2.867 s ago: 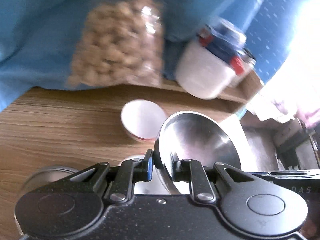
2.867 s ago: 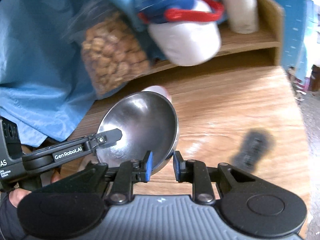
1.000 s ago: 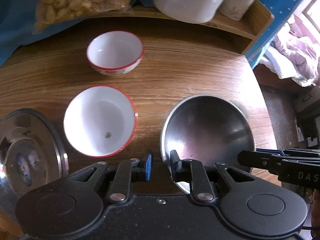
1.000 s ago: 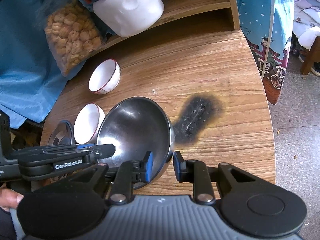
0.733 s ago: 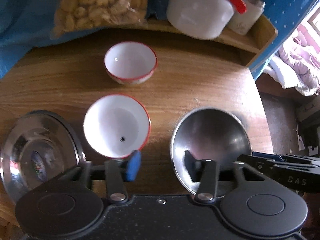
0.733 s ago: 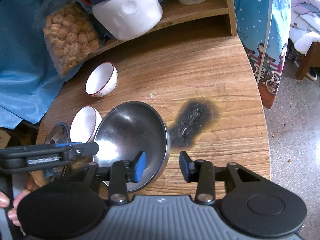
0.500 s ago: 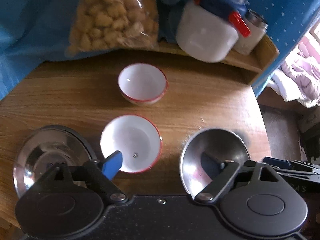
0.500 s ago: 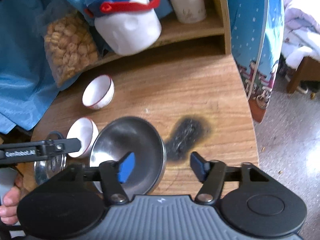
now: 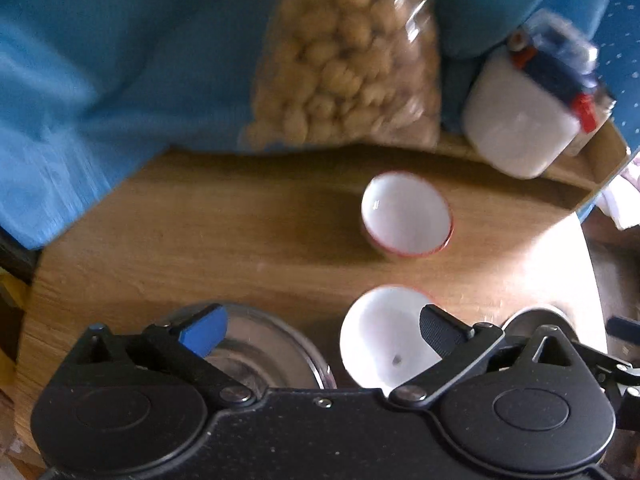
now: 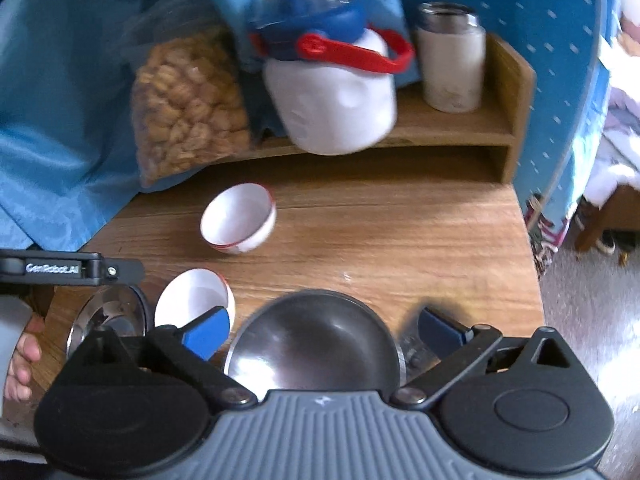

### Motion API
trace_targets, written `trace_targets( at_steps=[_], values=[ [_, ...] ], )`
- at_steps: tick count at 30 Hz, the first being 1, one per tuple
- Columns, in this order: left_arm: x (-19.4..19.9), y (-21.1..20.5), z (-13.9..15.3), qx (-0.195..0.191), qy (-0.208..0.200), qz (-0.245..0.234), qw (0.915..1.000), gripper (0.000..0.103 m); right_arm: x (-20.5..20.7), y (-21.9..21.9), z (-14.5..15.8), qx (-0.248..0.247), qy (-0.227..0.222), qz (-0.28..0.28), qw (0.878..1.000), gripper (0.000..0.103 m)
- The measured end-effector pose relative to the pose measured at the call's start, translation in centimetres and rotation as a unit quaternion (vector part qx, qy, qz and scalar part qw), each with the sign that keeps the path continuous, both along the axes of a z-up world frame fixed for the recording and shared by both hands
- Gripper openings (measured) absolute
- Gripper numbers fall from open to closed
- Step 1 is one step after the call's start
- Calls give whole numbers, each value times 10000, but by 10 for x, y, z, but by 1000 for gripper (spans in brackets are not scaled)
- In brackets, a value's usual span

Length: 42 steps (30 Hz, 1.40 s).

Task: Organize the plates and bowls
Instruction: 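Move both grippers to the large white red-rimmed bowl and grip its rim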

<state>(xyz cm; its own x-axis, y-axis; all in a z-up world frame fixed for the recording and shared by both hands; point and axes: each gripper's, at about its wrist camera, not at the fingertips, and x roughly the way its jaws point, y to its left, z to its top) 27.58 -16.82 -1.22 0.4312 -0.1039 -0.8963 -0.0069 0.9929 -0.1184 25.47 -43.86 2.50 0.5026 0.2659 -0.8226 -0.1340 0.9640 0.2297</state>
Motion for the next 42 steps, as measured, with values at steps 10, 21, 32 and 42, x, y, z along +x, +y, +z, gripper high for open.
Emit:
trace_targets(
  at_steps=[10,21,32,42],
  values=[
    [23,25,-20,-187,283,-535,9980,102,9,51,-1,-296,-69,502,9983,103],
    [40,0,-35,707,82,-2523,9650,102,17,92,-17,-1053,-41,710,9919,91],
    [55,-8,-49,813,257,-2777,9569,102,29,108,-33,-1329,108,624,9891,59],
    [55,-5,-51,879,109,-2782,9564,102,37,112,-39,-1513,279,1050,9825,55]
  ],
)
